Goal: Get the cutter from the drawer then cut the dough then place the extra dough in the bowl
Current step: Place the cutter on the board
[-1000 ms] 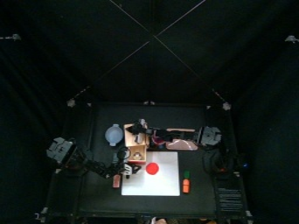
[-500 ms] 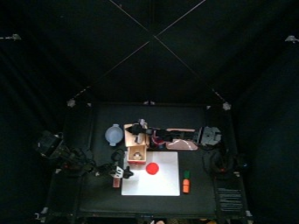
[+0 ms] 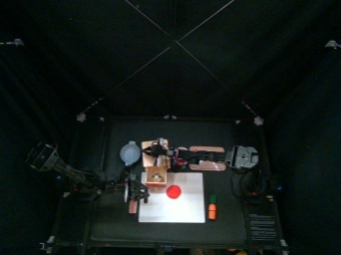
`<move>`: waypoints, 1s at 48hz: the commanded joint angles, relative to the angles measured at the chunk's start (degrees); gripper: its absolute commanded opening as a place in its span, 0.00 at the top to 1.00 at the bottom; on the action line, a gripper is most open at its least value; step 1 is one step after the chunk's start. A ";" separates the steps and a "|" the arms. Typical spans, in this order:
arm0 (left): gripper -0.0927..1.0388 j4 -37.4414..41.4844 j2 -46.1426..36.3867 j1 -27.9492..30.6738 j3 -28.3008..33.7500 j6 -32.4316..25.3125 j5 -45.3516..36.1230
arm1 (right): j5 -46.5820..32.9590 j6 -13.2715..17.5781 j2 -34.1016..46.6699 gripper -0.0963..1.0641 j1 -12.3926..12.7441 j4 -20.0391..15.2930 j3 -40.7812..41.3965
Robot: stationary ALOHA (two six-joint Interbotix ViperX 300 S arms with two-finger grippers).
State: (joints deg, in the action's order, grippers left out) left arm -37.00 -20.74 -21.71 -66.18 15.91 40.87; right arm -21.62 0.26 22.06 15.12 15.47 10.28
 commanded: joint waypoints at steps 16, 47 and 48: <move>0.09 22.50 -3.69 12.30 -3.34 -11.51 10.20 | 10.63 0.18 -10.37 0.21 -5.62 -6.59 7.82; 0.10 22.68 -5.27 14.68 -3.69 -18.63 10.55 | 22.41 0.09 -12.66 0.20 -9.67 -8.53 11.43; 0.10 22.68 -5.19 14.68 -3.60 -18.63 10.55 | 22.32 0.09 -12.66 0.20 -9.58 -8.53 11.34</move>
State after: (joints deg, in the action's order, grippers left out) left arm -14.41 -25.84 -7.21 -70.49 -2.55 50.71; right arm 0.97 0.35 11.25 5.19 6.94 22.50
